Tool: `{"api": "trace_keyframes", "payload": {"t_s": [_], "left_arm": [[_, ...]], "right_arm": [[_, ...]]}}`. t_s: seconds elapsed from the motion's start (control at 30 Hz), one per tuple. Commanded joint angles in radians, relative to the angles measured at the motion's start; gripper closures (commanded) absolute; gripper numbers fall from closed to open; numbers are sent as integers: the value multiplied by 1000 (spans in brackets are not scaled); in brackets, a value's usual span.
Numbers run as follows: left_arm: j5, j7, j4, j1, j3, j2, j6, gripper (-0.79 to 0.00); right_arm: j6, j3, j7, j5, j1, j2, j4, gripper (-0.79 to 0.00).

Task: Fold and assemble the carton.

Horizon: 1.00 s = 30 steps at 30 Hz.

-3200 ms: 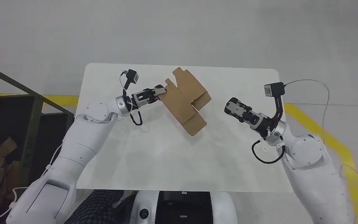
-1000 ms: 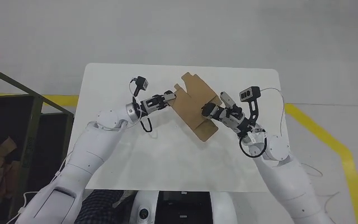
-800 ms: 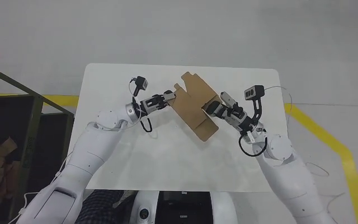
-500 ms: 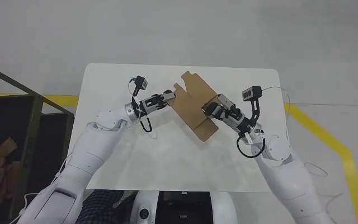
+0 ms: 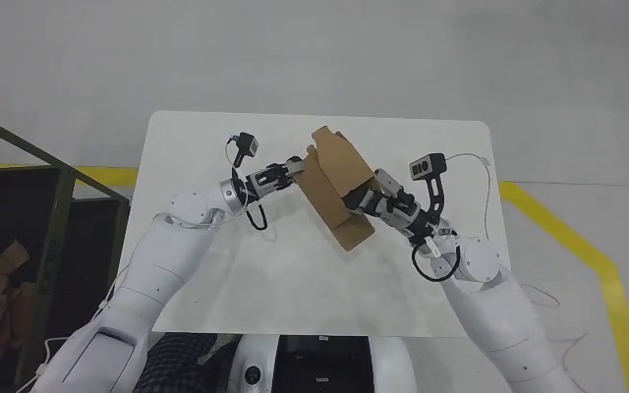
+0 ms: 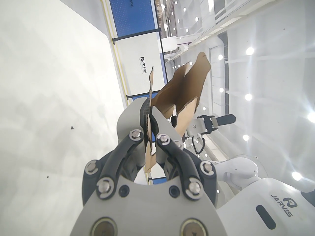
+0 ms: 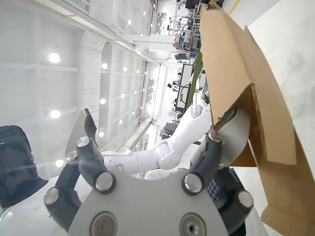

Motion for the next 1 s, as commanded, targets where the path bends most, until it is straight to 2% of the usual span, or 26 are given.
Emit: {"api": "trace_keyframes", "payload": {"t_s": [0.0,0.97], "left_arm": [[1,4,4,-2,0,-2,1,0],[-11,16,17,-14,-11,-24,-8,0]], "right_arm": [[0,-5,7,6,0,-2,-5,-785],[33,-106,60,-8,-10,-30,-47,-785]]}}
